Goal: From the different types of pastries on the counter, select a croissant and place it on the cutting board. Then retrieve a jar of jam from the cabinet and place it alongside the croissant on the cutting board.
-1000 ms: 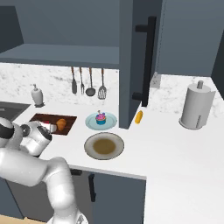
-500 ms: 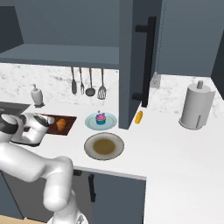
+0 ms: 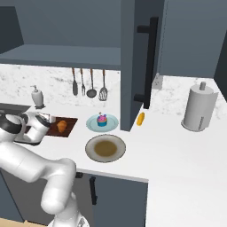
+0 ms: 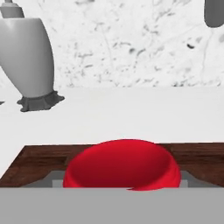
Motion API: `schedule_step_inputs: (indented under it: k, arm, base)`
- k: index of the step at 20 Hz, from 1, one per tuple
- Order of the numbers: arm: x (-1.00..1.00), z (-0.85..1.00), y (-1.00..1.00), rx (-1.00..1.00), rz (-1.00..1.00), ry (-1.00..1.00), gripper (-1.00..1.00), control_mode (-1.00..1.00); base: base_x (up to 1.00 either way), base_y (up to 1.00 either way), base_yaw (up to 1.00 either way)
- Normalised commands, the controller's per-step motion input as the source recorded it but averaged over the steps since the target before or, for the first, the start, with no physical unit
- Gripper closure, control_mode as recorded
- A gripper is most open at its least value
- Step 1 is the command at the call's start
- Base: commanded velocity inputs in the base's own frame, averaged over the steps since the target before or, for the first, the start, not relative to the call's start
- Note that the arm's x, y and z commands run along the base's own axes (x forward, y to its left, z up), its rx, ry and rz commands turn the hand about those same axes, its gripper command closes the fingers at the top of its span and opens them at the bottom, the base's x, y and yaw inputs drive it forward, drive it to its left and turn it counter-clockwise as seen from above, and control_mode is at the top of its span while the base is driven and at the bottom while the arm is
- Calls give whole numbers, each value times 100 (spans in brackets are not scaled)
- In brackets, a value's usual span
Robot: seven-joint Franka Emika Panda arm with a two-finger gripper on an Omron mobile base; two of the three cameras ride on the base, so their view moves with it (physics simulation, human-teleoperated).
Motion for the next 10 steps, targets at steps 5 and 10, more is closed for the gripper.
schedule_step_inputs:
  k: [5, 10]
  arm:
    - [-2, -38, 0, 0, -6, -6, -100, -100]
    - [-67, -27, -3, 0, -3, -16, -100, -100]
  base:
    - [0, 0, 0]
    - [0, 0, 0]
